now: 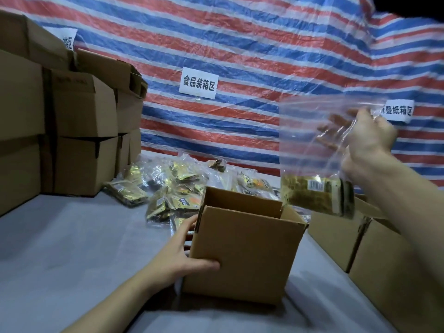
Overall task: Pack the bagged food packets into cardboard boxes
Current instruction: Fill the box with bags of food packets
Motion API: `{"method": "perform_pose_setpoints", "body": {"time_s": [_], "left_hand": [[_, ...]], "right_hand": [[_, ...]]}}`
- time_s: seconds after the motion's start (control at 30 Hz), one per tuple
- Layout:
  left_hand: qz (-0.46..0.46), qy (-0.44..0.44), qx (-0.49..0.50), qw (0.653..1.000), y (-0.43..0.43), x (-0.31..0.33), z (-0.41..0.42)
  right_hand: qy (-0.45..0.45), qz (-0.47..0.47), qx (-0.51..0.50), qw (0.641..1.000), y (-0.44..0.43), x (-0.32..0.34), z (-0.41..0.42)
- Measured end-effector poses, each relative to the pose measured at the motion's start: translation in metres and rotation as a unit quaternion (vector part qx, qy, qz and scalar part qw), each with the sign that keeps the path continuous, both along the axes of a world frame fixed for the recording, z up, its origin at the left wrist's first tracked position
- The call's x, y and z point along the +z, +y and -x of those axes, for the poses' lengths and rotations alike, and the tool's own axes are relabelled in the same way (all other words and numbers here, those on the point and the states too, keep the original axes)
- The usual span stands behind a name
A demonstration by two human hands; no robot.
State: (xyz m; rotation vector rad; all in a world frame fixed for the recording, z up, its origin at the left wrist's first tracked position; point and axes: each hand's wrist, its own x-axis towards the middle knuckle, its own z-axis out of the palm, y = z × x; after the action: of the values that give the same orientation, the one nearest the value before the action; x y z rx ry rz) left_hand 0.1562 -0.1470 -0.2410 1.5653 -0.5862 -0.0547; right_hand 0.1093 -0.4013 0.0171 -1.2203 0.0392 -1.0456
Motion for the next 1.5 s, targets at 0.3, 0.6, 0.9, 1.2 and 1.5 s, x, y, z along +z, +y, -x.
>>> {"method": "perform_pose_setpoints", "body": {"time_s": [0.3,0.6,0.9,1.2,1.5], "left_hand": [[-0.002,0.009,0.009,1.0,0.0,-0.002,-0.002],[-0.018,-0.004,0.013,1.0,0.001,0.002,0.002],[-0.007,0.0,0.017,1.0,0.0,0.0,0.001],[-0.014,-0.011,0.016,1.0,0.001,0.001,-0.001],[-0.026,-0.016,0.018,0.999,0.002,-0.003,-0.005]], "right_hand": [[-0.035,-0.07,0.108,0.991,0.032,0.012,-0.019],[0.05,0.023,0.161,0.985,0.046,-0.051,-0.028],[0.129,0.214,0.261,0.932,0.052,-0.068,-0.021],[0.319,0.345,0.247,0.847,0.012,-0.079,0.012],[0.346,0.254,0.291,0.855,0.002,-0.082,0.018]]}}
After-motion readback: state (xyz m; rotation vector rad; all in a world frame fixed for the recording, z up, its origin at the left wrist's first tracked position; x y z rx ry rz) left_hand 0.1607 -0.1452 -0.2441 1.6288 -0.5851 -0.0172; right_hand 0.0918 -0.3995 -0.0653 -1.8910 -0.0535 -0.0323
